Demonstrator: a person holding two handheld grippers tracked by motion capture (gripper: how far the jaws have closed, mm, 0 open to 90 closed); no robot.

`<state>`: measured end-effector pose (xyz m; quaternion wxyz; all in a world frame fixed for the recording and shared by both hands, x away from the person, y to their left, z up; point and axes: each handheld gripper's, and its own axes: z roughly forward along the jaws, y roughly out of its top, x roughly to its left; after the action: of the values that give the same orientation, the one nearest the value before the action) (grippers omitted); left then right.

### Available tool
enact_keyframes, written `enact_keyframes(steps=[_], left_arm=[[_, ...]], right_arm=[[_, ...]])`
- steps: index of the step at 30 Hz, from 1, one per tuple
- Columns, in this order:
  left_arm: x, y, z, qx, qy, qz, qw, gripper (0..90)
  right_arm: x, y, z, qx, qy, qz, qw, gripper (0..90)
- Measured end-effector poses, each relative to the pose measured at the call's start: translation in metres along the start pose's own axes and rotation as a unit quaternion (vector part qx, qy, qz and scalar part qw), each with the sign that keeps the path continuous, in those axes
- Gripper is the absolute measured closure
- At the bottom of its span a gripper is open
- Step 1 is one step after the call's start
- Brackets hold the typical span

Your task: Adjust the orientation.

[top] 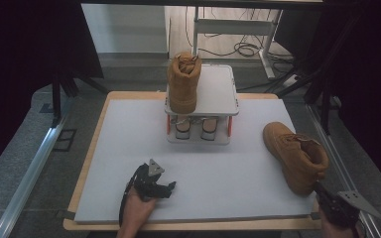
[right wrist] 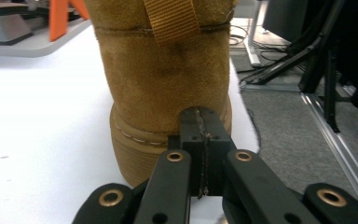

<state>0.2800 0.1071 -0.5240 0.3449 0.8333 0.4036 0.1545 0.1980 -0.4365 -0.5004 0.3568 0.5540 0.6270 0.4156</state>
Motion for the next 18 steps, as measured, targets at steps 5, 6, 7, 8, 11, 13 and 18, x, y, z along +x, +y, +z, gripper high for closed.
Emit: enact_keyframes(steps=[5,6,7,8,11,13,18], left_arm=[[0.000,0.000,0.000,0.000,0.000,0.000,1.0000,13.8],[0.000,0.000,0.000,0.000,0.000,0.000,1.0000,13.8],[0.000,0.000,0.000,0.000,0.000,0.000,1.0000,13.8],[0.000,0.000,0.000,0.000,0.000,0.000,1.0000,13.8],[0.000,0.000,0.000,0.000,0.000,0.000,1.0000,13.8],[0.000,0.000,0.000,0.000,0.000,0.000,1.0000,13.8],[0.000,0.000,0.000,0.001,0.001,0.001,1.0000,13.8]], right_arm=[[0.010,0.001,0.001,0.000,0.021,-0.011,0.9997,89.9],[0.012,0.002,0.001,0.001,0.026,-0.015,0.9996,89.9],[0.014,0.002,0.002,0.003,0.029,-0.018,0.9994,89.9],[0.016,0.002,0.002,0.004,0.031,-0.021,0.9993,89.9],[0.017,0.001,0.003,0.009,0.033,-0.024,0.9991,89.8],[0.016,0.000,0.002,0.009,0.035,-0.018,0.9992,89.7],[0.016,0.001,0.000,0.005,0.028,-0.017,0.9994,80.2]])
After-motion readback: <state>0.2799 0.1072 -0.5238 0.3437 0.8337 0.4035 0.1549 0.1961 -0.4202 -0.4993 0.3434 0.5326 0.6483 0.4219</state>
